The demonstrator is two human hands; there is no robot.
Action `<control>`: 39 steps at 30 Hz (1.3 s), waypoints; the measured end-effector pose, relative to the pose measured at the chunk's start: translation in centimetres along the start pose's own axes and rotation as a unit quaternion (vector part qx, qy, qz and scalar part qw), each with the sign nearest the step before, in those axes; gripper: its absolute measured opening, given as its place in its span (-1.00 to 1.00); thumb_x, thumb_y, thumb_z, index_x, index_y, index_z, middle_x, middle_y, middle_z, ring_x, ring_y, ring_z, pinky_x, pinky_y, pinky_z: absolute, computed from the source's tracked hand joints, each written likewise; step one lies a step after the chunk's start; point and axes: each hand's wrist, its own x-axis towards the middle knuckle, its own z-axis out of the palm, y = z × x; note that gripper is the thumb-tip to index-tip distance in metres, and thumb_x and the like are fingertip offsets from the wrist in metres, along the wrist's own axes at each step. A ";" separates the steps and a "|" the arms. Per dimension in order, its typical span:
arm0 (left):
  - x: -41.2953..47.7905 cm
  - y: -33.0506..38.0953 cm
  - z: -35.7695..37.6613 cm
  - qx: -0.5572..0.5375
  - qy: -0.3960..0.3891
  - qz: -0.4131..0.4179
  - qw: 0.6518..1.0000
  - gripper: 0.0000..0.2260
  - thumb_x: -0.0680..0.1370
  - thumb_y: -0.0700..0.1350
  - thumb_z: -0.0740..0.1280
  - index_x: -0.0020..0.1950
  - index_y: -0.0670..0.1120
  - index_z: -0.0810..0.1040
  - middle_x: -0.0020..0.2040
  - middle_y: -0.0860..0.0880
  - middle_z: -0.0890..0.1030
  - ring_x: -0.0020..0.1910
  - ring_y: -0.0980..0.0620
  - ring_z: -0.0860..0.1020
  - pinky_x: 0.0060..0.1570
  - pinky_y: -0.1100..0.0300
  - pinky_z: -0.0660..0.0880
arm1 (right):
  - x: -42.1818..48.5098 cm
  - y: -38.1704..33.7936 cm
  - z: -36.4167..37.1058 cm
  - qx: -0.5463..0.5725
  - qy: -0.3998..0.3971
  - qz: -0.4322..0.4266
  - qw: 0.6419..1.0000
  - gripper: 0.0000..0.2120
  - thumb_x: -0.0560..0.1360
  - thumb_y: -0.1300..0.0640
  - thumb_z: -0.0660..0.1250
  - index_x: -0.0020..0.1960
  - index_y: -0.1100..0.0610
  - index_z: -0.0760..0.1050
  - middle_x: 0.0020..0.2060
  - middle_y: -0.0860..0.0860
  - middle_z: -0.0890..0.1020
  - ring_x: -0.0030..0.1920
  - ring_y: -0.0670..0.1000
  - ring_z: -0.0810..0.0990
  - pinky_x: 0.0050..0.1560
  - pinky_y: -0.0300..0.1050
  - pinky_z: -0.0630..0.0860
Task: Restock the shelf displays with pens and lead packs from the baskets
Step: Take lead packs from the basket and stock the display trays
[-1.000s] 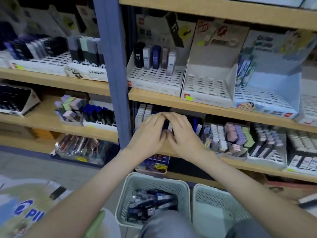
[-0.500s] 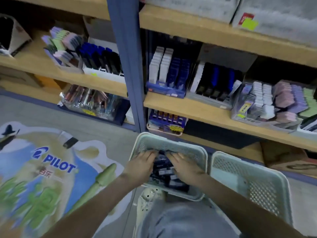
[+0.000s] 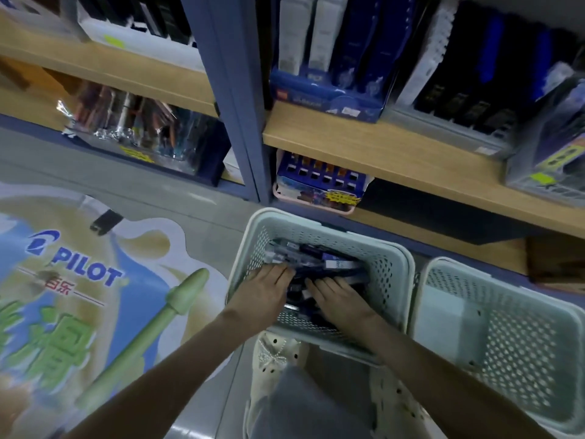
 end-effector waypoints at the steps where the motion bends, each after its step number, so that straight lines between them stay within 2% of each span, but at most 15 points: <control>1: 0.3 0.1 0.3 0.012 -0.006 -0.006 1.000 -0.66 0.45 -0.11 0.22 0.18 -0.14 0.56 0.08 -0.09 0.64 -0.02 -0.07 0.63 -0.07 0.12 0.57 | 0.0 0.1 0.1 -0.007 0.020 0.000 1.000 -0.39 0.22 0.04 0.58 0.21 0.24 0.56 -0.07 0.08 0.63 -0.11 0.08 0.59 -0.05 -0.08 0.56; 4: 1.4 0.7 1.1 0.021 -0.054 -0.022 0.998 -0.63 0.48 -0.13 0.30 0.27 -0.19 0.52 0.19 -0.16 0.58 0.12 -0.14 0.59 0.06 0.00 0.56 | 0.2 -0.2 0.1 -0.003 0.060 0.024 0.998 -0.47 0.18 0.02 0.60 0.09 0.21 0.61 -0.17 0.05 0.57 -0.20 0.06 0.53 -0.17 -0.12 0.54; 8: 2.7 1.7 2.0 0.036 -0.123 -0.053 0.990 -0.49 0.64 -0.04 0.16 0.54 -0.18 0.13 0.52 -0.15 0.22 0.48 -0.12 0.23 0.41 -0.03 0.22 | 0.2 -0.2 0.0 0.002 0.074 0.047 0.996 -0.58 0.15 -0.01 0.59 -0.07 0.14 0.60 -0.21 0.03 0.52 -0.16 0.04 0.36 -0.21 -0.12 0.48; 11: 2.8 2.0 2.1 0.014 -0.096 -0.022 0.995 -0.44 0.48 -0.06 0.44 0.40 -0.24 0.39 0.36 -0.21 0.46 0.30 -0.16 0.49 0.23 -0.03 0.47 | -0.2 0.1 -0.1 0.017 0.055 0.049 0.997 -0.57 0.20 -0.09 0.56 -0.06 0.13 0.57 -0.19 0.02 0.54 -0.15 0.04 0.42 -0.18 -0.12 0.48; 14: 2.7 1.3 3.2 0.023 -0.075 0.006 0.997 -0.39 0.24 -0.09 0.61 0.21 -0.25 0.56 0.14 -0.19 0.62 0.07 -0.13 0.63 -0.03 -0.01 0.62 | -0.7 0.6 -0.7 0.036 -0.015 0.050 0.998 -0.48 0.36 -0.10 0.45 0.18 0.19 0.50 0.04 0.08 0.56 0.02 0.09 0.48 0.03 -0.05 0.47; 16: 2.7 1.2 3.4 0.002 -0.063 0.009 0.998 -0.39 0.27 -0.13 0.59 0.26 -0.27 0.52 0.18 -0.21 0.59 0.12 -0.16 0.61 0.03 -0.04 0.60 | -0.9 1.1 -0.9 0.057 -0.083 0.028 0.995 -0.39 0.49 -0.03 0.34 0.43 0.23 0.27 0.30 0.11 0.41 0.26 0.15 0.36 0.26 0.02 0.32; 18: 2.6 1.2 3.6 -0.007 -0.053 -0.003 0.999 -0.37 0.30 -0.14 0.57 0.31 -0.27 0.49 0.22 -0.22 0.57 0.18 -0.18 0.58 0.11 -0.06 0.57 | -0.9 1.4 -1.2 0.053 -0.107 0.030 0.992 -0.36 0.53 0.04 0.30 0.50 0.21 0.13 0.37 0.10 0.30 0.34 0.14 0.26 0.32 0.01 0.22; 20: 2.6 1.3 3.4 -0.012 -0.071 -0.020 0.997 -0.36 0.36 -0.14 0.53 0.38 -0.27 0.42 0.30 -0.24 0.51 0.27 -0.19 0.51 0.23 -0.08 0.49 | -0.6 1.1 -1.6 0.049 -0.092 0.032 0.994 -0.43 0.47 0.08 0.37 0.41 0.20 0.29 0.24 0.09 0.41 0.23 0.11 0.36 0.23 -0.05 0.29; 22: 2.7 1.4 3.4 -0.003 -0.085 -0.020 0.996 -0.39 0.48 -0.14 0.41 0.48 -0.26 0.29 0.42 -0.24 0.39 0.40 -0.20 0.38 0.38 -0.09 0.31 | -0.2 0.5 -1.7 0.043 -0.044 0.029 0.998 -0.55 0.24 0.08 0.55 0.09 0.15 0.56 -0.07 0.03 0.55 -0.05 0.05 0.49 -0.01 -0.16 0.35; 25: 2.7 1.5 3.2 -0.005 -0.070 -0.022 0.997 -0.41 0.50 -0.17 0.37 0.49 -0.25 0.28 0.43 -0.24 0.37 0.41 -0.20 0.36 0.39 -0.08 0.28 | 0.5 -0.3 -2.0 0.059 0.000 0.028 0.998 -0.61 0.06 0.17 0.61 -0.16 0.09 0.57 -0.29 -0.04 0.55 -0.25 0.00 0.50 -0.19 -0.19 0.35; 28: 2.9 1.8 2.7 0.005 -0.062 -0.043 0.997 -0.37 0.46 -0.23 0.38 0.49 -0.22 0.25 0.44 -0.19 0.36 0.42 -0.16 0.36 0.37 -0.02 0.30 | 0.8 -0.6 -1.9 0.053 0.022 0.021 0.998 -0.66 0.09 0.20 0.59 -0.17 0.07 0.58 -0.32 -0.05 0.57 -0.26 0.01 0.52 -0.22 -0.16 0.39; 31: 2.6 1.2 2.6 -0.001 -0.028 -0.045 0.999 -0.26 0.17 -0.21 0.57 0.31 -0.20 0.40 0.18 -0.18 0.58 0.12 -0.15 0.60 0.05 0.01 0.56 | 1.0 -0.3 -1.3 0.038 0.029 0.021 0.999 -0.75 0.17 0.14 0.59 -0.22 0.05 0.58 -0.33 -0.05 0.56 -0.25 0.02 0.52 -0.19 -0.15 0.26; 35: 2.3 0.9 2.9 -0.040 0.098 -0.033 0.994 -0.66 0.49 -0.14 0.19 0.25 -0.20 0.41 0.11 -0.18 0.61 0.05 -0.15 0.62 0.00 -0.02 0.60 | 0.9 -0.3 -1.4 0.079 0.069 0.010 0.994 -0.81 0.25 0.16 0.57 -0.23 0.08 0.57 -0.34 -0.03 0.56 -0.26 0.03 0.52 -0.19 -0.14 0.29; 37: 2.1 1.2 2.5 -0.142 0.115 -0.069 0.981 -0.66 0.59 -0.07 0.12 0.28 -0.22 0.44 0.15 -0.19 0.58 0.11 -0.16 0.58 0.10 -0.05 0.56 | 1.1 -0.3 -1.7 0.145 0.103 0.029 0.984 -0.83 0.33 0.19 0.51 -0.11 0.14 0.58 -0.27 0.02 0.60 -0.21 0.07 0.54 -0.15 -0.13 0.28; 39: 1.8 1.5 1.7 -0.303 0.101 -0.143 0.937 -0.56 0.60 0.05 0.16 0.39 -0.18 0.38 0.24 -0.13 0.53 0.22 -0.07 0.51 0.23 0.07 0.45 | 1.5 -0.4 -2.8 0.260 0.114 0.084 0.955 -0.83 0.46 0.17 0.40 0.03 0.20 0.55 -0.14 0.08 0.62 -0.07 0.12 0.56 -0.04 -0.12 0.30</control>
